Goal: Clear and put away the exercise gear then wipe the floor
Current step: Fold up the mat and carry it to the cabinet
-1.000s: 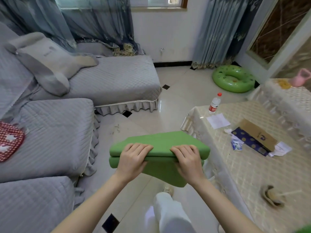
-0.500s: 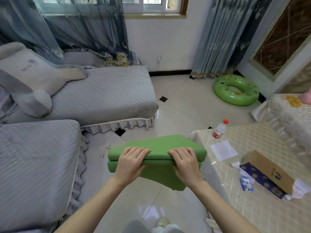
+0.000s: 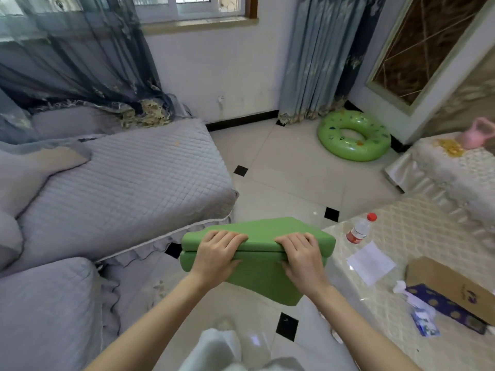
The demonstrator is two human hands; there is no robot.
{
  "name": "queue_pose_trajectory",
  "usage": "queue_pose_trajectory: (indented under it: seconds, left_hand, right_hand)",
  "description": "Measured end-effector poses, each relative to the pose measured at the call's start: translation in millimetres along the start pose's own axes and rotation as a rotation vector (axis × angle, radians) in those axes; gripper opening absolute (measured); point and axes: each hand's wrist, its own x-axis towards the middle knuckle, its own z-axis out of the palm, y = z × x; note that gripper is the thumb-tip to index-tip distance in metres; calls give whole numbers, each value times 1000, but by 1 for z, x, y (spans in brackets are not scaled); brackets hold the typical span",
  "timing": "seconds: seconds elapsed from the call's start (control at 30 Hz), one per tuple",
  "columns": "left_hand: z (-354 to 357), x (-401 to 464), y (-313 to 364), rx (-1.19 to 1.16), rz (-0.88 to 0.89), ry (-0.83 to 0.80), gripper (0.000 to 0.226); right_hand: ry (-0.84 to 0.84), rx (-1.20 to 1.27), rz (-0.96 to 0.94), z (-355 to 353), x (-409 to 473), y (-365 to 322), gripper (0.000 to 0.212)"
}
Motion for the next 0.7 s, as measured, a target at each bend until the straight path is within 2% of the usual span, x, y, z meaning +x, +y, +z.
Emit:
queue_pose_trajectory:
  seconds: [0.37,0.7]
  left_hand:
    - [30,135,-113,-58,188,89,67]
    - [98,283,-154,-78,294,53,65]
  right_hand:
    - [66,-103,166,31,126,39,64]
    - [25,-122,259,56,214,151,70]
